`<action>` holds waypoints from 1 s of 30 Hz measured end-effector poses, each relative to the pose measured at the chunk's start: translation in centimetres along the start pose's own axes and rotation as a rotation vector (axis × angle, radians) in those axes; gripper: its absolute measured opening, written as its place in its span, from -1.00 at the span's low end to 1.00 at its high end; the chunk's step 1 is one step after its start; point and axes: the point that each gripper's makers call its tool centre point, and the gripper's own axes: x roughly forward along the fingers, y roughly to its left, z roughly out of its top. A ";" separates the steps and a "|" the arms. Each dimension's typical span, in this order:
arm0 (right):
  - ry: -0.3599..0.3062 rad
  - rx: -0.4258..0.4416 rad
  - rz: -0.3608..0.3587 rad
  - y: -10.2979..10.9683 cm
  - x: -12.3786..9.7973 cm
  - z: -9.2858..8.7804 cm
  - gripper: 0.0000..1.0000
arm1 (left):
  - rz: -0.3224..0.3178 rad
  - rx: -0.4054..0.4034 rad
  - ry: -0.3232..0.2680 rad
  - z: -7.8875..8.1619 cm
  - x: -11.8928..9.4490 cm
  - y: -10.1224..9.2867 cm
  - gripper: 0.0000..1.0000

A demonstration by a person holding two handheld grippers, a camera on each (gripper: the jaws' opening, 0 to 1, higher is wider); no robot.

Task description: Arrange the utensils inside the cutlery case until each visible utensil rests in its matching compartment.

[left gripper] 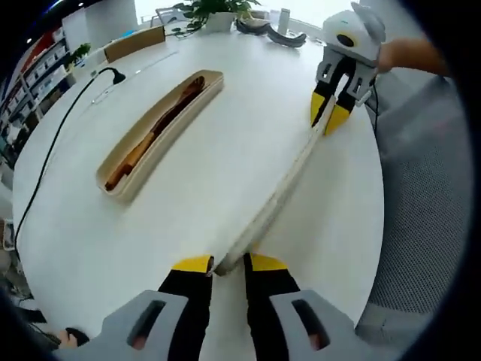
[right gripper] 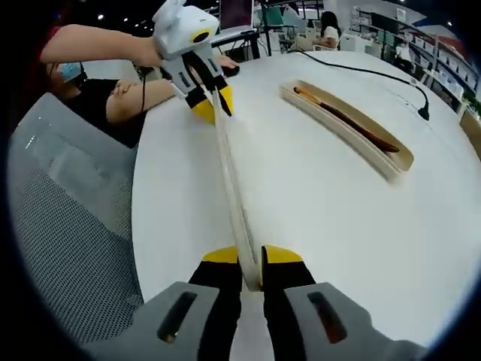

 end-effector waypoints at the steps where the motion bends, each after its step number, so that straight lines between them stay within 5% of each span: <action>1: -0.009 0.003 0.015 0.2 -0.2 0.1 -0.94 | 0.018 0.041 -0.020 0.5 0.1 0.2 -0.46; 5: -0.060 0.061 0.040 0.2 -1.1 1.6 -0.98 | 0.076 0.258 -0.080 1.9 -0.1 -0.1 -0.29; 6: -0.081 0.020 0.070 0.6 -1.2 2.1 -0.99 | 0.086 0.289 -0.073 2.0 0.1 -0.1 -0.23; 8: -0.067 -0.053 0.081 1.0 -1.6 2.2 -0.99 | 0.182 0.317 -0.059 2.3 -0.4 1.3 -0.05; 12: -0.035 0.129 0.175 1.9 -2.7 3.0 -1.00 | 0.199 0.249 -0.129 3.3 -1.0 2.0 0.41; 19: 0.000 0.338 0.383 4.3 -5.3 4.8 -1.00 | 0.241 0.377 -0.176 5.0 -2.3 0.8 0.50; 24: -0.043 0.459 0.506 5.5 -7.1 7.2 -1.00 | 0.183 0.466 -0.232 6.1 -2.5 -2.2 0.47; 30: -0.013 0.512 0.610 7.0 -8.2 7.9 -1.00 | 0.164 0.495 -0.197 5.6 -2.3 -3.1 0.30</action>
